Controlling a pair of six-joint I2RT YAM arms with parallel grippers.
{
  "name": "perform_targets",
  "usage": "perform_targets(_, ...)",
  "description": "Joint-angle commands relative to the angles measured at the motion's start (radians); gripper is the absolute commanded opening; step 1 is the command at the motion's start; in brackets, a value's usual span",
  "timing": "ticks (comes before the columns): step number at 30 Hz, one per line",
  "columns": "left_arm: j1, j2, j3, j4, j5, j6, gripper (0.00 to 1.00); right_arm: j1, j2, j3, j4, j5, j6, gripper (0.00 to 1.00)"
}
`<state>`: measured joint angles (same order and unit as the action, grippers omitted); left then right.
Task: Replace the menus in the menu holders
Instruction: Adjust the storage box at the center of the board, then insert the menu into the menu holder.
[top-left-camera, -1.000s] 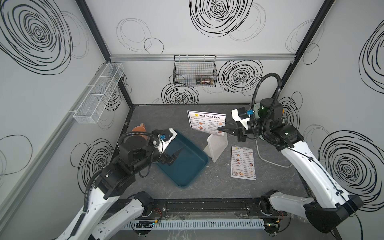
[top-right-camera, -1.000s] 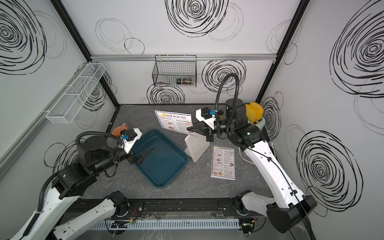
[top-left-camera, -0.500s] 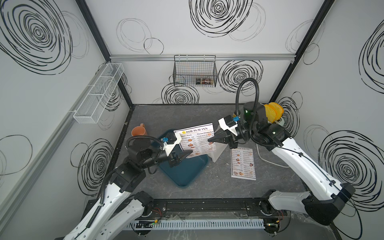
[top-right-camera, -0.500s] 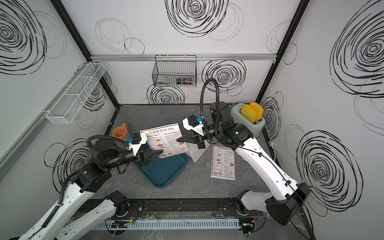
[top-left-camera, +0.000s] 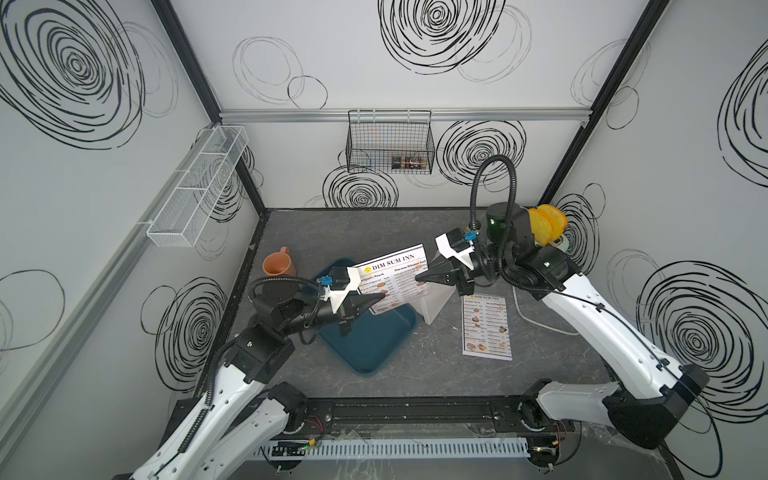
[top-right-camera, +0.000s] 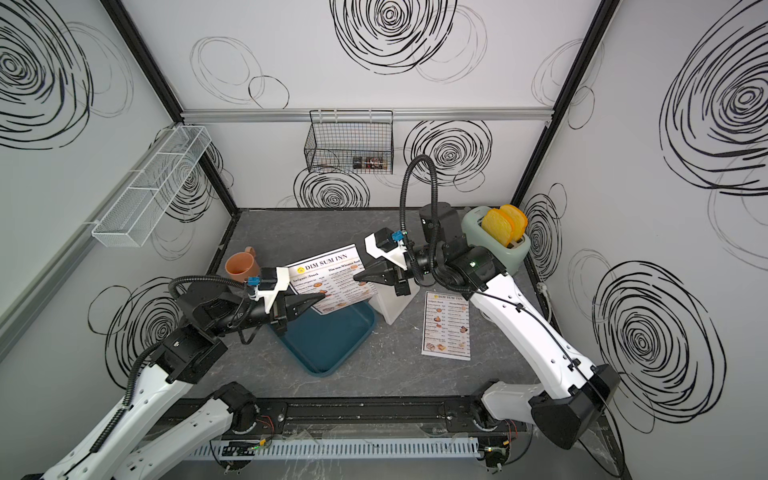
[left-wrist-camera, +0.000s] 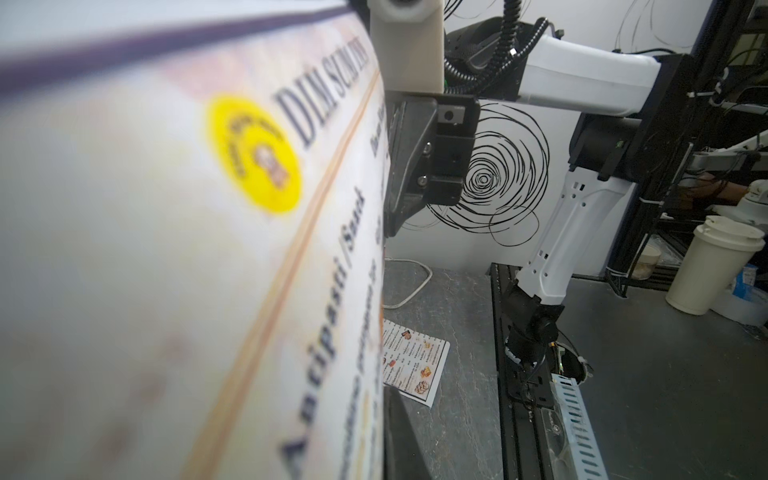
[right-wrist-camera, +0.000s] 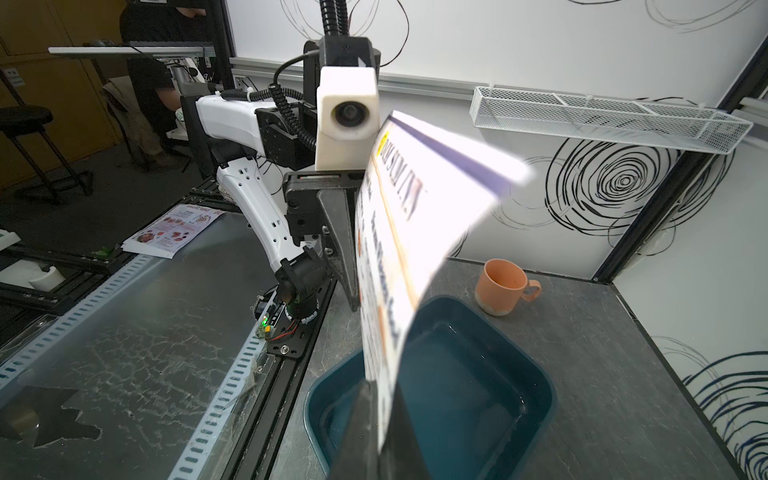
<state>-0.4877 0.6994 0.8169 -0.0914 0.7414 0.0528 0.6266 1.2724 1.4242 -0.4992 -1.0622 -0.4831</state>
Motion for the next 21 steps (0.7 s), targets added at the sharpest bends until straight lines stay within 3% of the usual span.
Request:
perform_targets(1,0.006,-0.002,-0.010,0.078,-0.032,-0.040,0.00,-0.001,-0.019,-0.008,0.053,0.071,0.047,0.28)
perform_targets(2,0.003,-0.006,-0.015,0.079,-0.068,-0.061,0.00,-0.008,-0.045,-0.041,0.111,0.148,0.097,0.49)
perform_targets(3,-0.001,-0.010,-0.021,0.084,-0.106,-0.087,0.00,-0.017,-0.077,-0.072,0.174,0.240,0.151,0.62)
perform_targets(6,-0.033,-0.033,-0.065,0.107,-0.278,-0.217,0.00,-0.061,-0.181,-0.199,0.360,0.513,0.312,0.84)
perform_targets(8,-0.070,-0.045,-0.090,0.130,-0.342,-0.289,0.00,-0.080,-0.235,-0.271,0.426,0.689,0.394,0.86)
perform_targets(11,-0.138,-0.054,-0.125,0.179,-0.422,-0.368,0.00,-0.092,-0.290,-0.343,0.424,0.852,0.469,0.87)
perform_targets(16,-0.229,-0.029,-0.164,0.239,-0.516,-0.426,0.00,-0.096,-0.370,-0.426,0.416,0.924,0.508,0.86)
perform_targets(21,-0.247,0.000,-0.169,0.243,-0.587,-0.450,0.00,-0.096,-0.408,-0.446,0.386,0.939,0.515,0.85)
